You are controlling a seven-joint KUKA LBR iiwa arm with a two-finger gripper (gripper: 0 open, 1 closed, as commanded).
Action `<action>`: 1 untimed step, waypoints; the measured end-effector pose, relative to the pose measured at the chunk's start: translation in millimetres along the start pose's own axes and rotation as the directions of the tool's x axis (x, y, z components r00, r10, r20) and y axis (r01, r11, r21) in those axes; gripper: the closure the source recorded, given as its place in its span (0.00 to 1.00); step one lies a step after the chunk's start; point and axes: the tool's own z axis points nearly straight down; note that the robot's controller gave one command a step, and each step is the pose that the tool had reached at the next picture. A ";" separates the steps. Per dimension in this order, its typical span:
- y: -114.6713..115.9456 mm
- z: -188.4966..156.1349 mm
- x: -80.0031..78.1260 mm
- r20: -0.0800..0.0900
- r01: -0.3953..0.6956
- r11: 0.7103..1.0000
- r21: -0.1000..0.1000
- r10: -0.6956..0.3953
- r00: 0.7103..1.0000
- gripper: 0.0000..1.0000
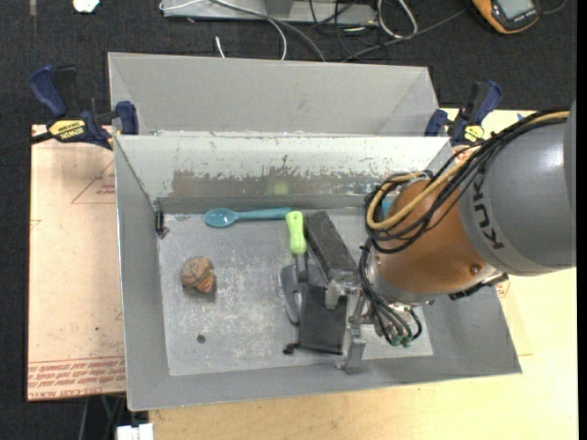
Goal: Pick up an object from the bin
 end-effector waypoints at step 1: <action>5.9 -0.9 -5.0 0.003 -0.043 0.999 -0.001 0.043 0.999 1.00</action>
Offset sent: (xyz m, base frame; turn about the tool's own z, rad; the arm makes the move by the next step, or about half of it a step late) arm 0.0000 0.0000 0.0000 0.0000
